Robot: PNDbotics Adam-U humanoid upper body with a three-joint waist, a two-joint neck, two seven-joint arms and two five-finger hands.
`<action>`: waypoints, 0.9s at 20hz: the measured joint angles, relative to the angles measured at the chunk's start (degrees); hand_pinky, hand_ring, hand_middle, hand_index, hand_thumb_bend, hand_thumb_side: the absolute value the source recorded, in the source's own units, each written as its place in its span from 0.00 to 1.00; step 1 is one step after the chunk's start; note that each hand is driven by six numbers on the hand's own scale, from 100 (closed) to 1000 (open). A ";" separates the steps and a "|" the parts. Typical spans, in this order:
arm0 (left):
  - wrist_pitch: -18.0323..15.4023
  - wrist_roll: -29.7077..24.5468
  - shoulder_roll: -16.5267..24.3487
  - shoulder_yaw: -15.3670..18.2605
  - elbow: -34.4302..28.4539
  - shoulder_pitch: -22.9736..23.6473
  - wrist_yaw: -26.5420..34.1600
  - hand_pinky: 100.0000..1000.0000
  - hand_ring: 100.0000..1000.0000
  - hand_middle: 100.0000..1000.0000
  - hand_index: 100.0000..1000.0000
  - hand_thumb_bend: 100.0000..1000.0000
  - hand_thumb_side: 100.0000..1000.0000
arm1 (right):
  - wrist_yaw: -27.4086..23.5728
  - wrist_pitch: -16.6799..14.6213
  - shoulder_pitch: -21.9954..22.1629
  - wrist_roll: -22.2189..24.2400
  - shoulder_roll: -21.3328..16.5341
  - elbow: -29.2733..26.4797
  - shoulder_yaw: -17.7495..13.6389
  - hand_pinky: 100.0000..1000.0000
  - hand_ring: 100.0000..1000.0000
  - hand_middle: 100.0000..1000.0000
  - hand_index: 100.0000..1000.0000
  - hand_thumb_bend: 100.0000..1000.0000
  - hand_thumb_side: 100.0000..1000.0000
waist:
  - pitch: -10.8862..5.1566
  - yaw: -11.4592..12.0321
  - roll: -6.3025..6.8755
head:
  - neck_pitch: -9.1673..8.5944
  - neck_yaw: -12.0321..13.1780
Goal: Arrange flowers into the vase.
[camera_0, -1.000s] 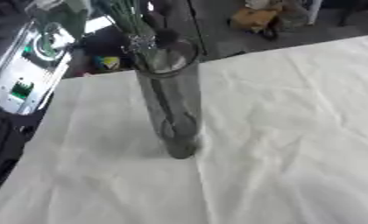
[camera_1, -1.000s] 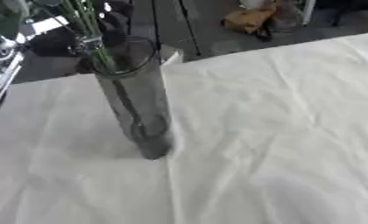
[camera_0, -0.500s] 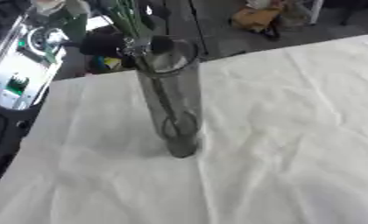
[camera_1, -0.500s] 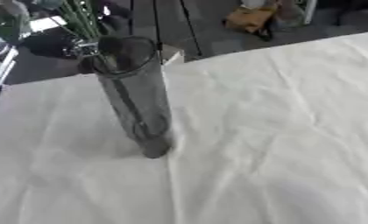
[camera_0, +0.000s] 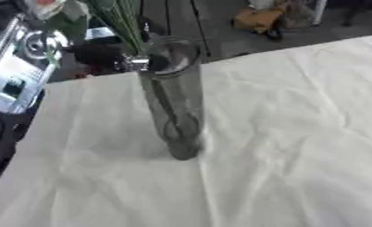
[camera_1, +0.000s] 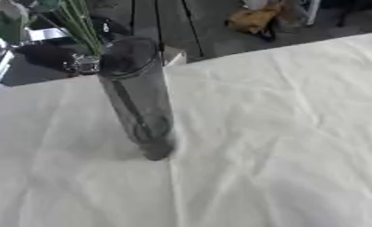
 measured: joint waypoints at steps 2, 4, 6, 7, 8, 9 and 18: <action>-0.18 -0.53 0.20 0.19 -0.27 0.15 -0.38 0.85 0.88 0.94 1.00 0.54 1.00 | 0.00 0.06 0.00 0.00 0.00 0.00 -0.08 0.71 0.80 0.65 0.90 0.00 1.00 | 0.00 0.03 0.00 | 0.00 0.00; -0.36 -0.92 0.49 0.35 -0.50 0.28 -0.74 0.85 0.89 0.95 1.00 0.55 1.00 | 0.00 0.14 0.00 0.06 0.00 0.00 -0.09 0.71 0.80 0.65 0.90 0.00 1.00 | 0.00 0.04 0.00 | 0.00 0.00; -0.58 -1.21 0.51 0.48 -0.76 0.35 -1.24 0.85 0.89 0.95 1.00 0.56 1.00 | 0.00 0.16 0.00 0.08 0.00 0.00 -0.09 0.71 0.81 0.65 0.90 0.00 1.00 | 0.00 0.06 0.00 | 0.00 0.00; -0.65 -1.29 0.52 0.54 -0.98 0.39 -1.50 0.85 0.89 0.95 1.00 0.56 1.00 | 0.00 0.18 0.00 0.09 0.00 0.00 -0.09 0.71 0.81 0.65 0.90 0.00 1.00 | 0.00 0.08 0.00 | 0.00 0.00; -0.67 -1.32 0.54 0.66 -1.12 0.41 -1.73 0.85 0.89 0.95 1.00 0.57 1.00 | 0.00 0.18 0.00 0.10 0.00 0.00 -0.09 0.71 0.81 0.65 0.90 0.00 1.00 | 0.00 0.10 0.00 | 0.00 0.00; -0.65 -1.32 0.60 0.69 -1.26 0.42 -1.89 0.85 0.89 0.95 1.00 0.57 1.00 | 0.00 0.20 0.00 0.11 0.00 0.00 -0.09 0.71 0.81 0.65 0.90 0.00 1.00 | 0.00 0.10 0.00 | 0.00 0.00; 0.82 0.01 1.04 1.43 -1.33 0.98 -3.37 0.86 0.89 0.97 1.00 0.57 1.00 | 0.00 0.68 -0.10 0.49 0.02 0.00 -0.09 0.71 0.81 0.65 0.90 0.00 1.00 | 0.00 0.11 0.00 | 0.00 -0.02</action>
